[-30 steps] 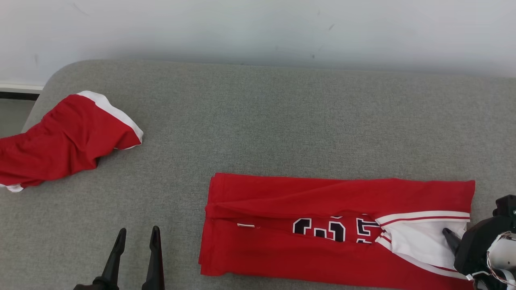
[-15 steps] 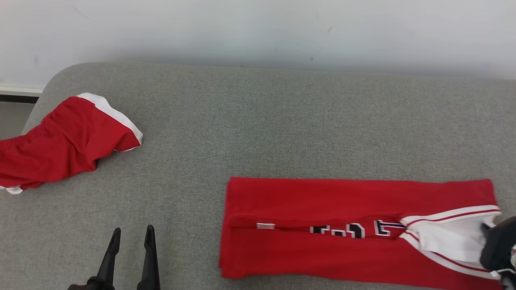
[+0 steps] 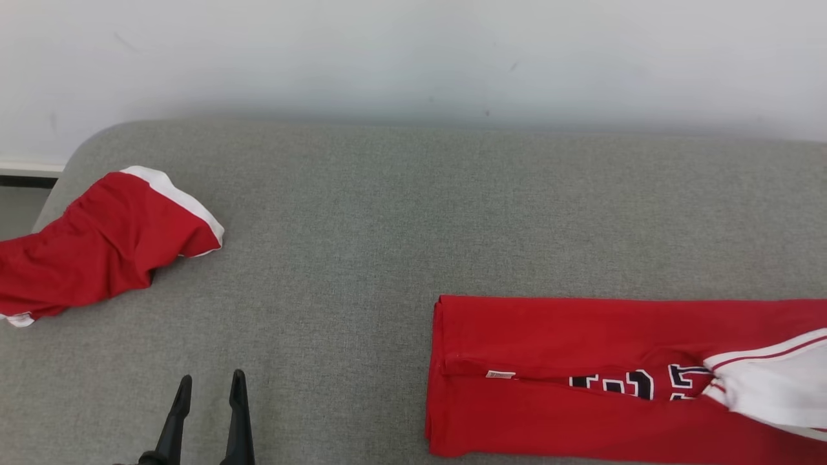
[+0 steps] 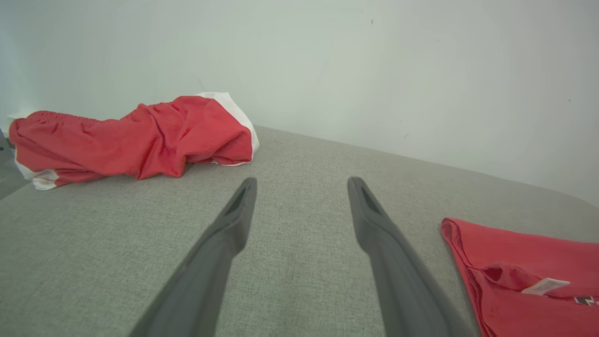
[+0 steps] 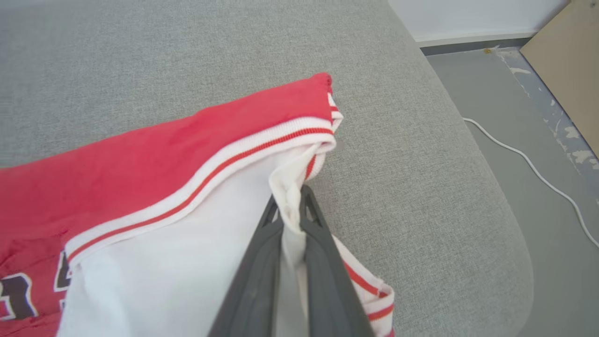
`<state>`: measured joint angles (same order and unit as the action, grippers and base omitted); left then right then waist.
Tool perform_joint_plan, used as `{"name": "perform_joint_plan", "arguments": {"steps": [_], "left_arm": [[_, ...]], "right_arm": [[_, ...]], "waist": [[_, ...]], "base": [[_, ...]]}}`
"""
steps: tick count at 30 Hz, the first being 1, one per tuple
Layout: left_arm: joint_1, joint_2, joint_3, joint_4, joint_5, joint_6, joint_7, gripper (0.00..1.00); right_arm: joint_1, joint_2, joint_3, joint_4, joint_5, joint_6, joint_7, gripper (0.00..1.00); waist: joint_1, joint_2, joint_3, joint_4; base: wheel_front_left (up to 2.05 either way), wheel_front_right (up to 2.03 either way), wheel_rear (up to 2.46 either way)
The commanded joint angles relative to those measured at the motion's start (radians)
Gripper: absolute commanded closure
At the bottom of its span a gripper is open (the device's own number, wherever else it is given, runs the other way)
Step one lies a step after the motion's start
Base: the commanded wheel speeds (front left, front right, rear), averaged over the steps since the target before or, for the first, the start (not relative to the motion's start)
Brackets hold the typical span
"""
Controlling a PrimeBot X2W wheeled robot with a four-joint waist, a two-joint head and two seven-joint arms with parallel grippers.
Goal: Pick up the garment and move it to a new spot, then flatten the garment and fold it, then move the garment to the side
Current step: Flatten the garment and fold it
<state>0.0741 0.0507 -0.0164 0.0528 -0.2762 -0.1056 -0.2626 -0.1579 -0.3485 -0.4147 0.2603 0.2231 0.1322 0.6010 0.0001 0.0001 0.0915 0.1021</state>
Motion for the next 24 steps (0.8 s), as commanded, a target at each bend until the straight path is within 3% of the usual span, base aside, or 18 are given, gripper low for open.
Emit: {"name": "perform_joint_plan", "arguments": {"steps": [1, 7, 15, 24], "left_arm": [[0.01, 0.0, 0.003, 0.005, -0.004, 0.002, -0.003, 0.0], [0.025, 0.0, 0.003, 0.009, -0.01, 0.005, -0.003, 0.0], [0.033, 0.0, -0.009, 0.015, -0.009, 0.005, -0.003, 0.0], [0.044, 0.0, -0.021, 0.02, 0.002, -0.004, -0.003, 0.0]], "right_arm": [[0.026, 0.015, 0.025, -0.035, 0.001, -0.002, 0.015, 1.0], [0.075, 0.054, 0.141, -0.147, 0.013, -0.002, 0.06, 1.0], [0.084, 0.089, 0.379, -0.249, 0.034, -0.002, 0.118, 1.0], [-0.039, 0.137, 0.599, -0.15, 0.064, -0.002, 0.094, 1.0]], "waist": [[-0.0001, -0.0001, -0.015, -0.008], [-0.0001, -0.0001, -0.038, -0.02], [-0.0001, -0.0001, -0.068, -0.021], [-0.0001, -0.0001, -0.078, 0.008]], "base": [[0.0, 0.0, 0.0], [0.0, 0.0, 0.0], [0.0, 0.0, 0.0], [0.0, 0.0, 0.0]]}}
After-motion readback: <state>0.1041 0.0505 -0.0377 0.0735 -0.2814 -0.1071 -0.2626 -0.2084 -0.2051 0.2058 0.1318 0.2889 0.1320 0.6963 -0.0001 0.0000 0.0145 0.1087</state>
